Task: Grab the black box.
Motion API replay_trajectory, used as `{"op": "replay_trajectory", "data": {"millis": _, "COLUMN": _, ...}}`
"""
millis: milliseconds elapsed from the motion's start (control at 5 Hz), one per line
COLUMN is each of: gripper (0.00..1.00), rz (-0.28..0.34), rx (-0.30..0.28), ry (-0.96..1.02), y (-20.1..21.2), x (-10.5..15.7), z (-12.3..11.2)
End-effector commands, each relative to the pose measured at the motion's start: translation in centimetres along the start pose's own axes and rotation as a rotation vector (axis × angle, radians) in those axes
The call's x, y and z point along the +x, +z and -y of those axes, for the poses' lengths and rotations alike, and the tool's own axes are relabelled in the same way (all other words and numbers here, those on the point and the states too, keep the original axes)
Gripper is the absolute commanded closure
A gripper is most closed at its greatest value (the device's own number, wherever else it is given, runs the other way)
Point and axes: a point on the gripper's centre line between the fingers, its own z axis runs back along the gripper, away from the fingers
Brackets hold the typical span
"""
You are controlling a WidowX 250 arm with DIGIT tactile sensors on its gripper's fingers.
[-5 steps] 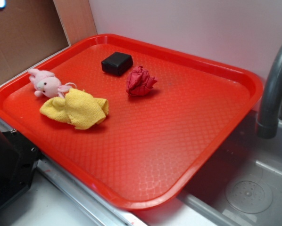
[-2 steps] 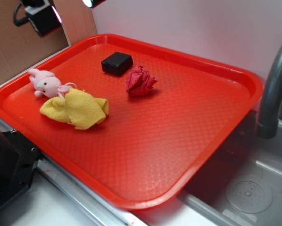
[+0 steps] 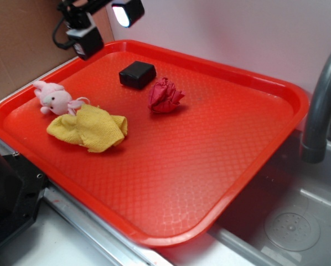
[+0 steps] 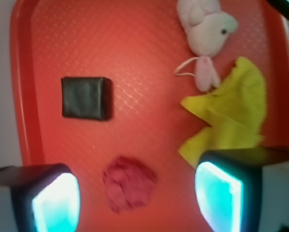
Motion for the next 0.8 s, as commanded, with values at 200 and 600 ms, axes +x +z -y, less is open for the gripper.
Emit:
{"op": "replay_trajectory", "data": {"millis": 200, "gripper": 0.00, "rz": 0.134, "rx": -0.015, "ry": 0.111, "y": -4.9, "x": 4.2, "z": 4.1}}
{"op": "replay_trajectory", "data": {"millis": 600, "gripper": 0.00, "rz": 0.185, "rx": 0.026, "ry": 0.076, "y": -7.5, "x": 4.3, "z": 3.0}}
